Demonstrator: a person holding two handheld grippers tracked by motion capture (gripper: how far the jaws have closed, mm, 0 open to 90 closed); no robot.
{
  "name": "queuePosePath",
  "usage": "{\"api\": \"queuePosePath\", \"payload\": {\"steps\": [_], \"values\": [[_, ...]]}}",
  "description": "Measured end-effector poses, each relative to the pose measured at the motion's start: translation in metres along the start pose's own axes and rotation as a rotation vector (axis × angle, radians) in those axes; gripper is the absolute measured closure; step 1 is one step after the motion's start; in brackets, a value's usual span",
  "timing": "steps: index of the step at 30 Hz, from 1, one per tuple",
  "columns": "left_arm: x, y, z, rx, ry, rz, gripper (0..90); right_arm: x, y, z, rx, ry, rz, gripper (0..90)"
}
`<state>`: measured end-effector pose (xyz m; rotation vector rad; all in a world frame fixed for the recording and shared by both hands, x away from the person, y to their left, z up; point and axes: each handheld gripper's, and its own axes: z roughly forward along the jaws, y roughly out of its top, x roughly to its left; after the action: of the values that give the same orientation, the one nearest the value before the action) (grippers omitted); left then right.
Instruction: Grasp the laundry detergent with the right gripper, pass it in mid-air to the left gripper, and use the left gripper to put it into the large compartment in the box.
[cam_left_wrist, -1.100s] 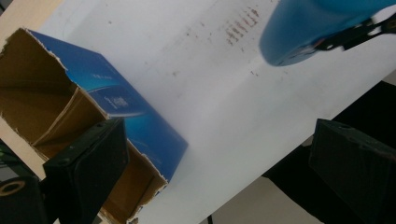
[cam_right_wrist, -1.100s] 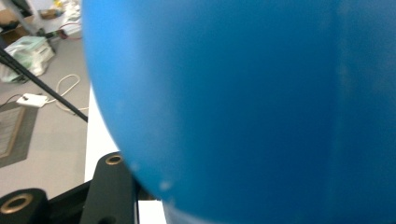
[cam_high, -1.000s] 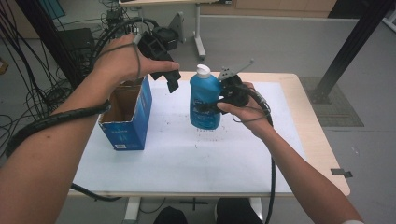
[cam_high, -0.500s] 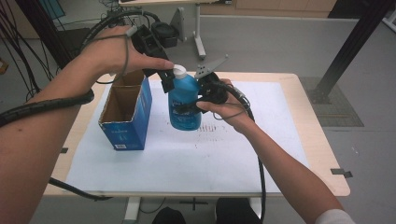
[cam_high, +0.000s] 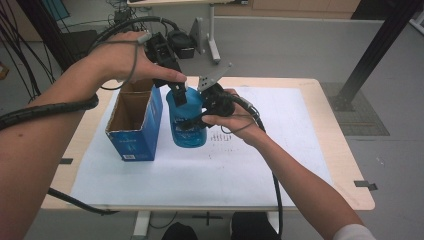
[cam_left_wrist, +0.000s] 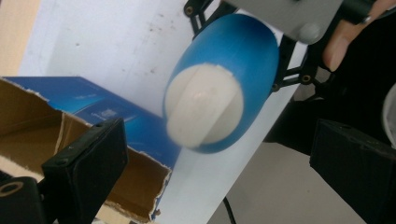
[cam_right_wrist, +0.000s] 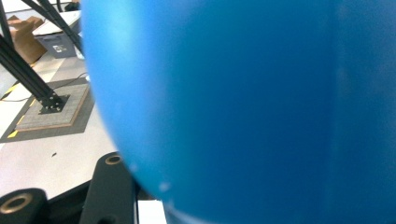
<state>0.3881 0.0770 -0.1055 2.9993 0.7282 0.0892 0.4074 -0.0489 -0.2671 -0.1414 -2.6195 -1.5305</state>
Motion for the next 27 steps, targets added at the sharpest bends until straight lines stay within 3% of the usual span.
{"api": "queuePosePath", "payload": {"steps": [6, 14, 23, 27], "values": [[-0.003, 0.004, 0.004, 0.004, -0.013, 0.047, 4.7, 0.001, 0.001, 0.002, -0.015, 0.024, -0.013, 43.9], [-0.005, 0.006, 0.013, 0.036, -0.017, 0.076, 4.8, 0.003, 0.001, 0.002, -0.034, 0.047, -0.032, 43.9], [-0.004, 0.005, 0.022, 0.052, -0.067, 0.117, 4.9, 0.009, 0.002, 0.003, -0.047, 0.084, -0.069, 43.8], [-0.004, 0.006, 0.028, 0.066, -0.067, 0.129, 4.8, 0.010, 0.002, 0.002, -0.049, 0.088, -0.078, 43.8]]}}
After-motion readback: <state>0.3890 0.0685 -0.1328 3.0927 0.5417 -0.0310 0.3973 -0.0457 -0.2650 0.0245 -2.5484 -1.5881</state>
